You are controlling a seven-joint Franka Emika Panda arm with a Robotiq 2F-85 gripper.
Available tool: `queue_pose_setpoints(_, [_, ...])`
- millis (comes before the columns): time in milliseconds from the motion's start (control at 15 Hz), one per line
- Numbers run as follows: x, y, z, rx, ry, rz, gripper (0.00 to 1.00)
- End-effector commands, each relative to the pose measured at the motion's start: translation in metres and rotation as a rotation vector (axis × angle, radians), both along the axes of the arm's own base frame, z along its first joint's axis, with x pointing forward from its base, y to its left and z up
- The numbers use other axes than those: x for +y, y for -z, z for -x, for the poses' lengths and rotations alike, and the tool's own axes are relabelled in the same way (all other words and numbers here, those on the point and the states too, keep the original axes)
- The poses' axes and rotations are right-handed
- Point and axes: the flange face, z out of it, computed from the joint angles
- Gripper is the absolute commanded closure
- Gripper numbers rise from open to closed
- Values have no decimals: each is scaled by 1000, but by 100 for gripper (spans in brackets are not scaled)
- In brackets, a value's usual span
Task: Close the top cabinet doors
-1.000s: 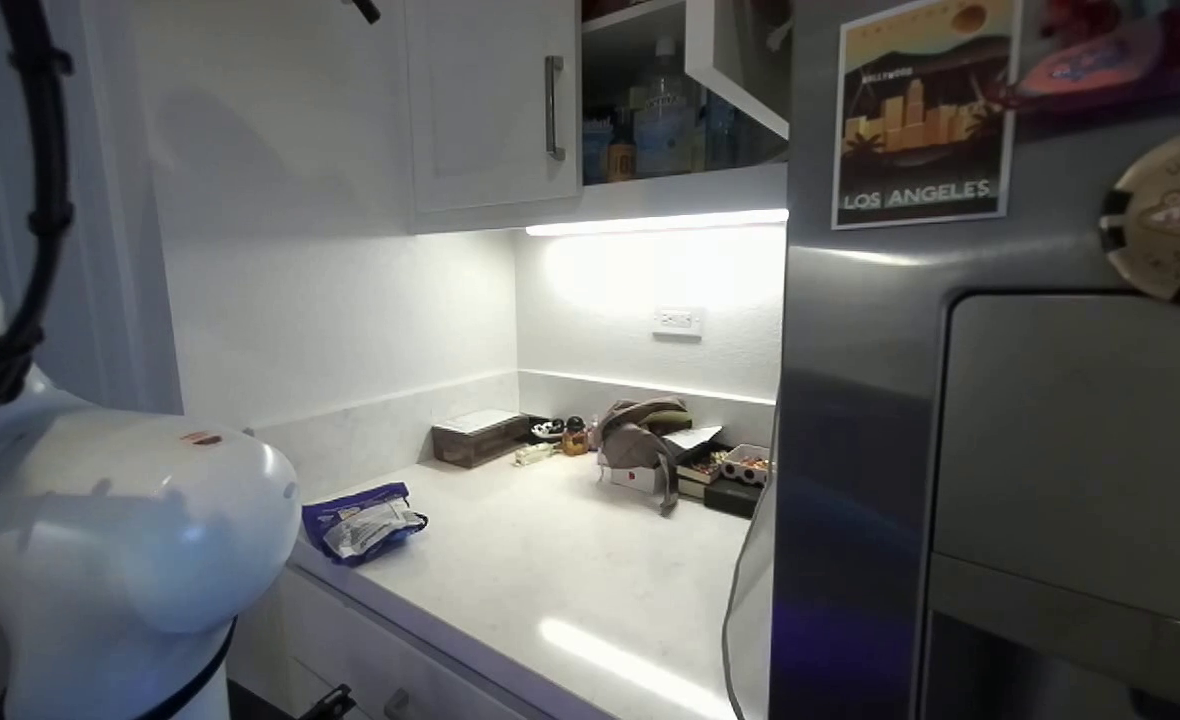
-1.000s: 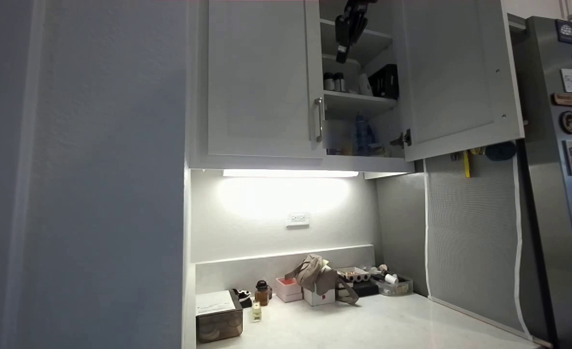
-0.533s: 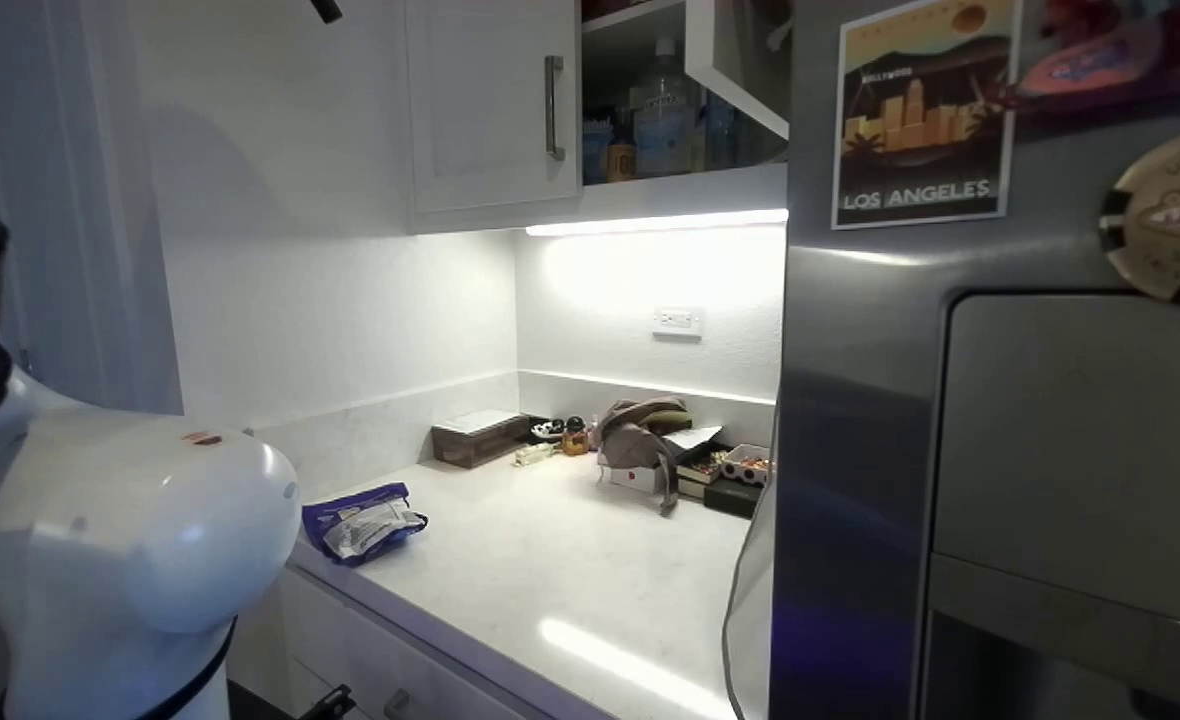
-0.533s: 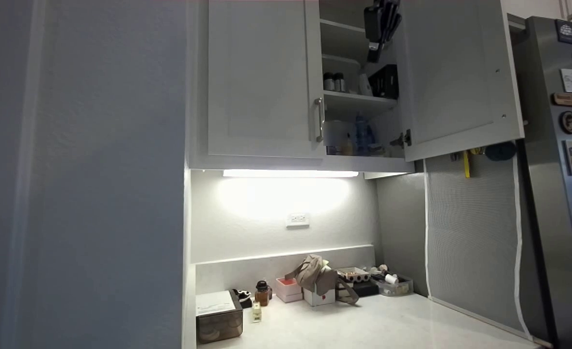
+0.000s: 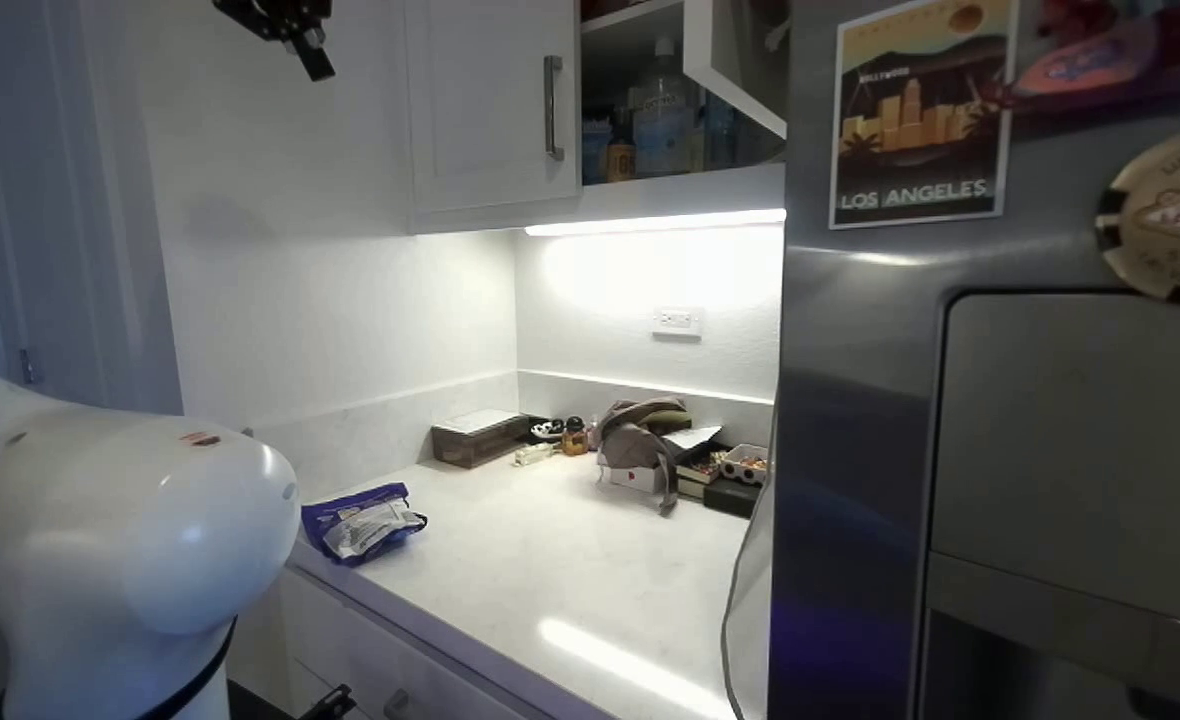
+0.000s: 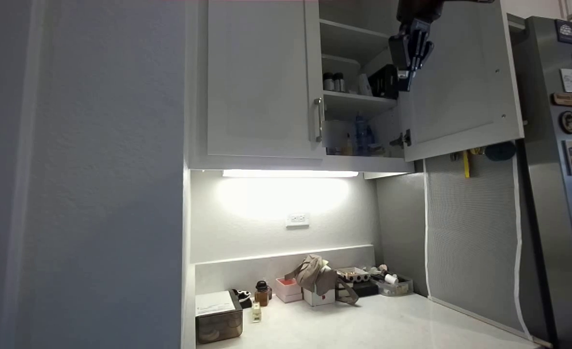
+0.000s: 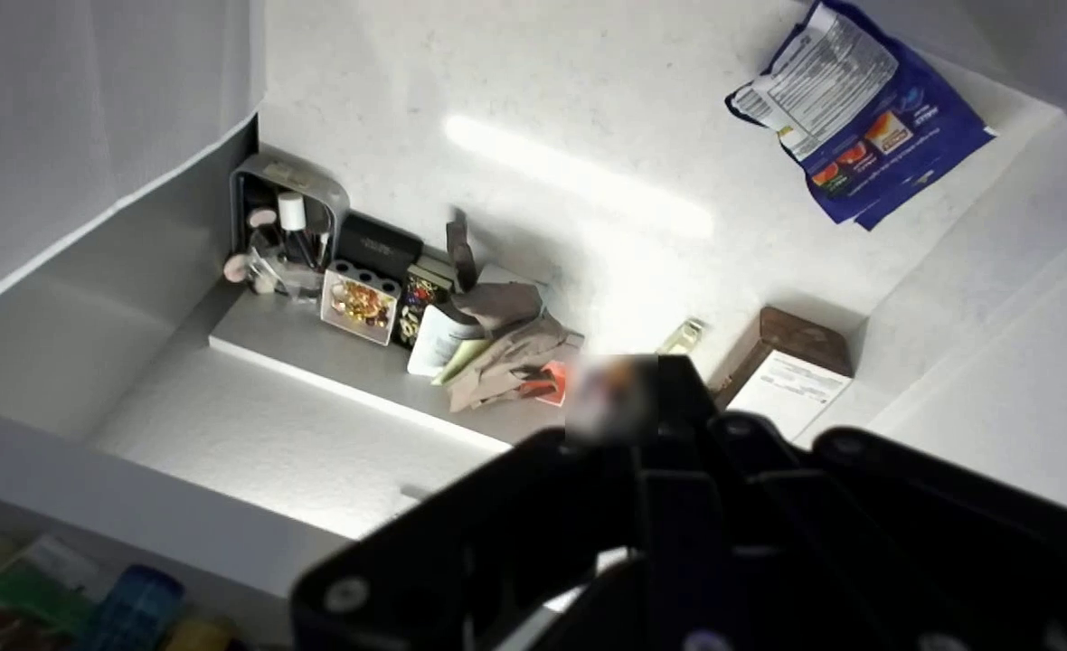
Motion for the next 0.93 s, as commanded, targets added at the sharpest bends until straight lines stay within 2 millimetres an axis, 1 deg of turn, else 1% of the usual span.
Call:
queue_pose_setpoints(0, [-11, 37, 17, 33, 95, -18, 100])
queue_pose_setpoints(200, [-21, 62, 31, 44, 184, 5, 100])
queue_pose_setpoints(400, [-34, 76, 49, 36, 261, -6, 100])
queue_pose_setpoints(533, [-43, 79, 64, 18, 303, -32, 100])
queue_pose_setpoints(867, [-69, 77, 97, -48, 372, -71, 100])
